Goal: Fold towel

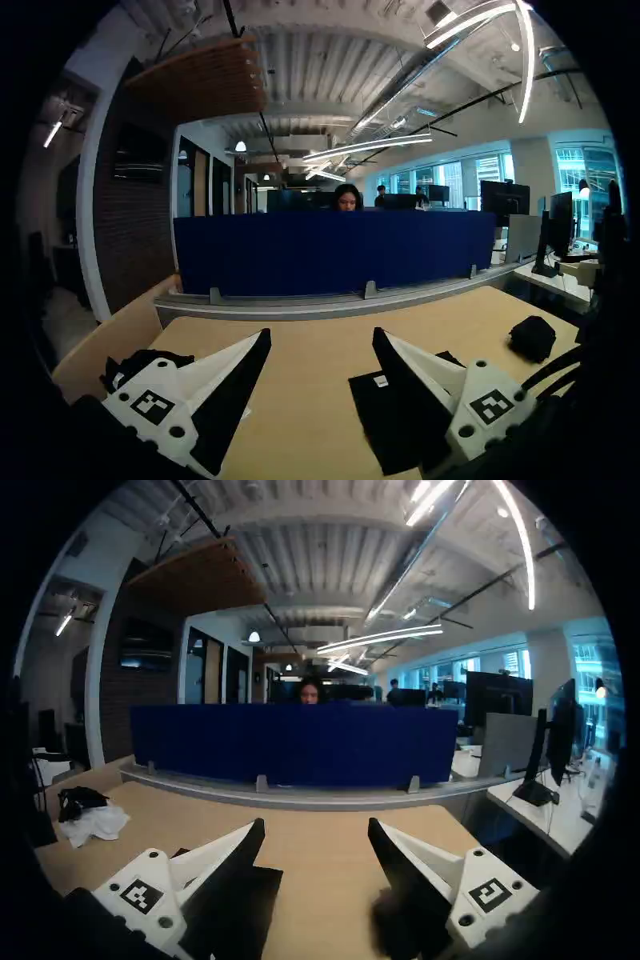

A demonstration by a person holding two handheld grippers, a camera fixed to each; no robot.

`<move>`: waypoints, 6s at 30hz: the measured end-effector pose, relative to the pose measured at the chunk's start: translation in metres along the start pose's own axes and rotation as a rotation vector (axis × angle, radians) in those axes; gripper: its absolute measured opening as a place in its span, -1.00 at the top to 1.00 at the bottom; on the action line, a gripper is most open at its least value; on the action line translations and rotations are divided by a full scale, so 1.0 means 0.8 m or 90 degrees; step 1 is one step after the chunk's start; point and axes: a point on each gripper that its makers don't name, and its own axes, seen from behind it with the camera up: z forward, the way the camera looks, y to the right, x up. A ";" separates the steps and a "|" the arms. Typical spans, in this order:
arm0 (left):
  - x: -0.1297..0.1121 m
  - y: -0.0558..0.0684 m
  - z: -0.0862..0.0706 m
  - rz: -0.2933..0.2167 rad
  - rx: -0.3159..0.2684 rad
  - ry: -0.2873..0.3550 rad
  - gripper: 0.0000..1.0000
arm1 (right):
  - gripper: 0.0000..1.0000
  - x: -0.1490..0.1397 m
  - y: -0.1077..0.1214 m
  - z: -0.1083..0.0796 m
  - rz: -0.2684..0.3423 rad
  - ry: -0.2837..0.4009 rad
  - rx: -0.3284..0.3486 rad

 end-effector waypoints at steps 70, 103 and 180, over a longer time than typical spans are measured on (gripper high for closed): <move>-0.387 0.150 -0.005 0.126 -0.345 -0.458 -0.83 | -0.77 -0.387 -0.126 -0.028 -0.128 -0.437 0.291; -0.394 0.139 0.003 0.180 -0.330 -0.471 0.01 | 0.35 -0.409 -0.127 -0.033 -0.137 -0.455 0.291; -0.291 0.149 -0.067 0.055 -0.255 -0.477 0.84 | 0.73 -0.275 -0.125 -0.068 -0.076 -0.427 0.281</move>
